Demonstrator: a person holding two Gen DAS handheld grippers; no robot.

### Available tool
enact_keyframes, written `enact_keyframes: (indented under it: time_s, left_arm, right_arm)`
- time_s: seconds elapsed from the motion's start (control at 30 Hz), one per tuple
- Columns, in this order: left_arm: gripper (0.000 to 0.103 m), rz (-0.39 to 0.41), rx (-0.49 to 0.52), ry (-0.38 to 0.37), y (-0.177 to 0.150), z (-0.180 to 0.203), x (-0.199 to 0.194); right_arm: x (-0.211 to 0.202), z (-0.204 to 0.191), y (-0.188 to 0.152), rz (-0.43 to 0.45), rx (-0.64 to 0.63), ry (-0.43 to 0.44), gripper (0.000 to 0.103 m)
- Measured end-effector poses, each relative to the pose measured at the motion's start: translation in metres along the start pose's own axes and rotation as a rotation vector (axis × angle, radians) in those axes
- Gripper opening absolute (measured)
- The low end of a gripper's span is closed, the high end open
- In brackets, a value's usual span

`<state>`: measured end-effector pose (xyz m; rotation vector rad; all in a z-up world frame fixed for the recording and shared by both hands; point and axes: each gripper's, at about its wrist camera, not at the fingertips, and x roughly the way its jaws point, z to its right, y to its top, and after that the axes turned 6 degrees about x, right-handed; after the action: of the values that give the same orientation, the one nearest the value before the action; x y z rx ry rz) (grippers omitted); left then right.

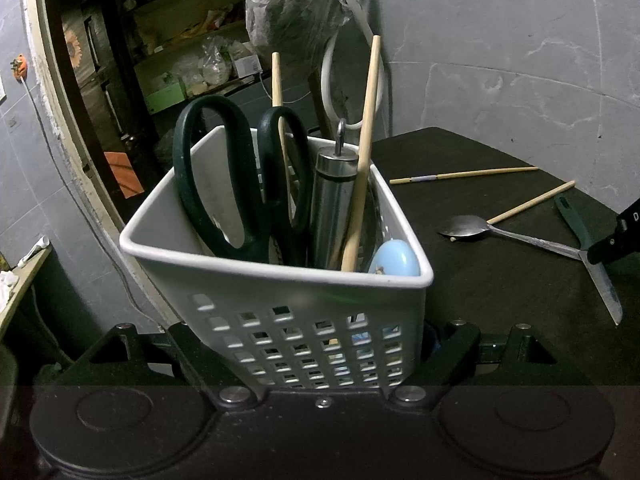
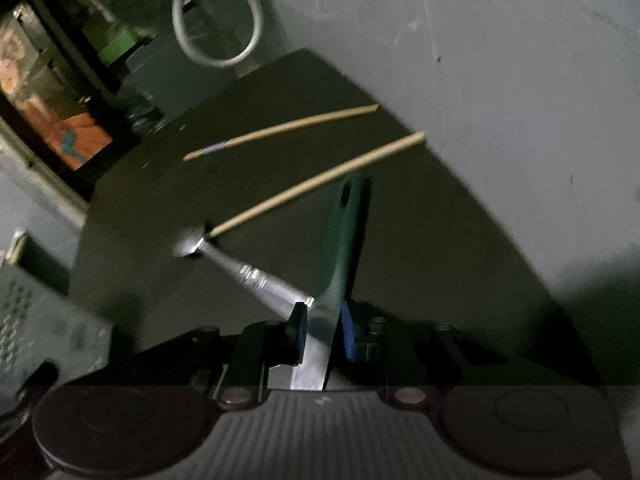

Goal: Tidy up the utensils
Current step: 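Grasp the green-handled knife by its handle with the right gripper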

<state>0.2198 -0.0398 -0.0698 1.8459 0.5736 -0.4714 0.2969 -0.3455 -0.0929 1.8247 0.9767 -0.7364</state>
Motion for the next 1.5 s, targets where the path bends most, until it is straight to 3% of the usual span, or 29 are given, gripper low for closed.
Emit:
enact_keyframes:
  time_s: [0.27, 0.53, 0.6, 0.93, 1.27, 1.5]
  left_arm:
    - [0.086, 0.002, 0.004, -0.002, 0.001, 0.0, 0.0]
    - [0.086, 0.003, -0.001, -0.003, 0.001, -0.001, 0.0]
    - [0.086, 0.004, -0.002, -0.003, 0.0, -0.001, 0.0]
    - [0.086, 0.005, -0.003, -0.005, 0.0, -0.001, 0.0]
    - [0.086, 0.005, -0.006, -0.007, 0.0, -0.001, -0.001]
    - [0.087, 0.005, -0.008, -0.009, 0.0, -0.001, 0.0]
  right_arm:
    - [0.008, 0.005, 0.018, 0.015, 0.023, 0.001, 0.03]
    - [0.022, -0.001, 0.039, -0.006, -0.01, -0.01, 0.023]
    - [0.025, -0.008, 0.038, -0.006, -0.059, -0.038, 0.016]
    - [0.02, -0.045, 0.02, 0.023, -0.297, -0.169, 0.012]
    - [0.018, -0.099, -0.044, 0.089, -0.767, -0.344, 0.012]
    - [0.017, -0.091, -0.034, 0.055, -0.675, -0.286, 0.013]
